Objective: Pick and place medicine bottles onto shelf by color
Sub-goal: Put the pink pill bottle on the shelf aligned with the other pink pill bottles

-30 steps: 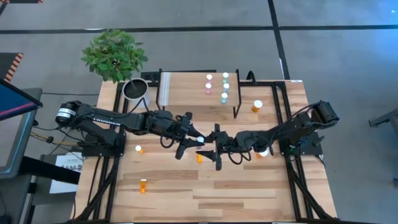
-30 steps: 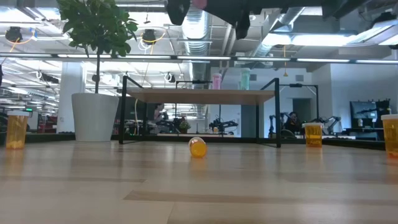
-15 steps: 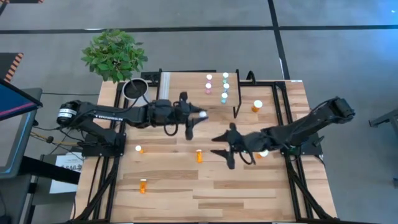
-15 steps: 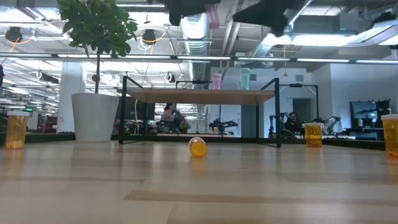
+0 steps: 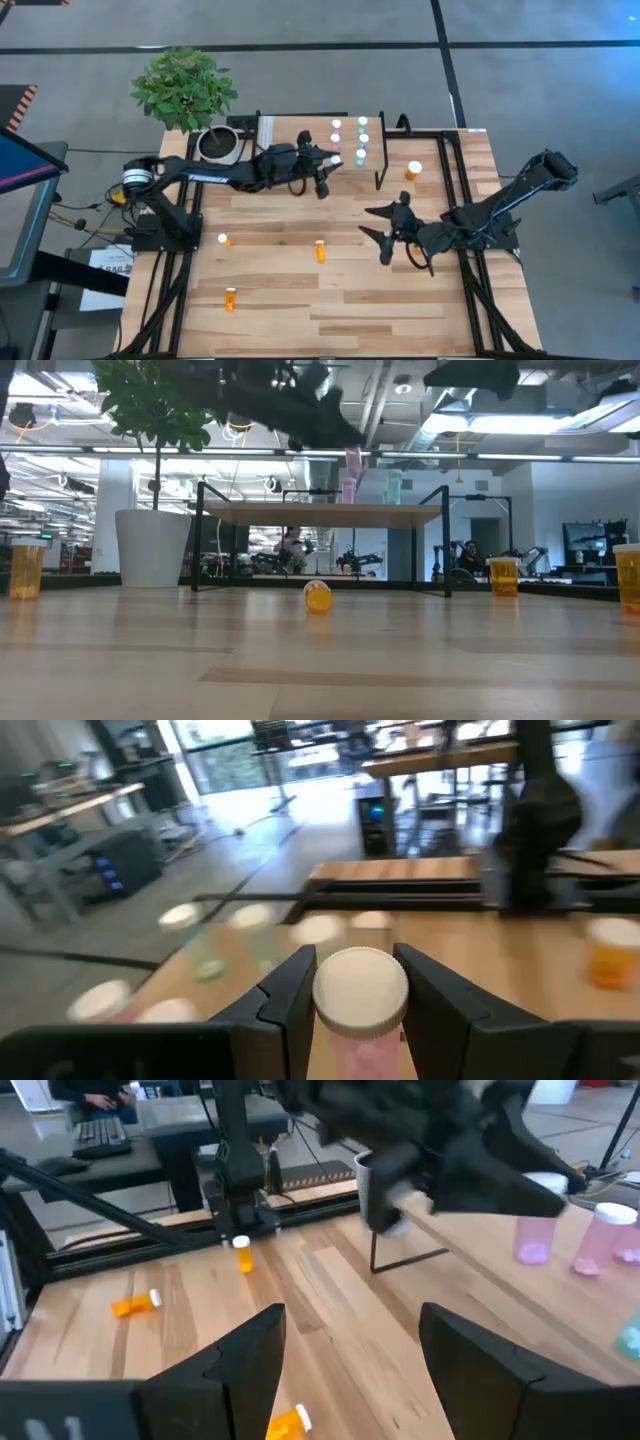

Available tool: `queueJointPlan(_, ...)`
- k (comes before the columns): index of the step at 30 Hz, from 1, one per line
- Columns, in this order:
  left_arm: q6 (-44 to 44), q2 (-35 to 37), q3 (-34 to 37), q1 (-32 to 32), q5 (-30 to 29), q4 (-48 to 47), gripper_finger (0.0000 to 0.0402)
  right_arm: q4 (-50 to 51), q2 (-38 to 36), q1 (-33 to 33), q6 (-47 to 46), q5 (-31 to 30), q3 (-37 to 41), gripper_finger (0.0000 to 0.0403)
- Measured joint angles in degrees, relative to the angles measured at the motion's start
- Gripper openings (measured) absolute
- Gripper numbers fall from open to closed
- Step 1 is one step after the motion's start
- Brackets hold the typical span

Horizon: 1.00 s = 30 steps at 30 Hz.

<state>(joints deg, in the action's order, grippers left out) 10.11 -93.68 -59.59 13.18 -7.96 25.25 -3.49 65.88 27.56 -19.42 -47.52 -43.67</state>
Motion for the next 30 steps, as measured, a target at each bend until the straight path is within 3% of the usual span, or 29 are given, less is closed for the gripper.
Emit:
queueJointPlan(11,-0.5,-3.1,0.0,4.6,-0.4,1.7,0.0110,0.0,0.2,-0.6,-0.1,-0.4,0.3,0.0255)
queueJointPlan(30,-0.2,-5.8,-0.1,5.2,0.0,2.6,0.0110,-1.5,0.2,-0.9,0.4,-0.2,0.3,0.0255)
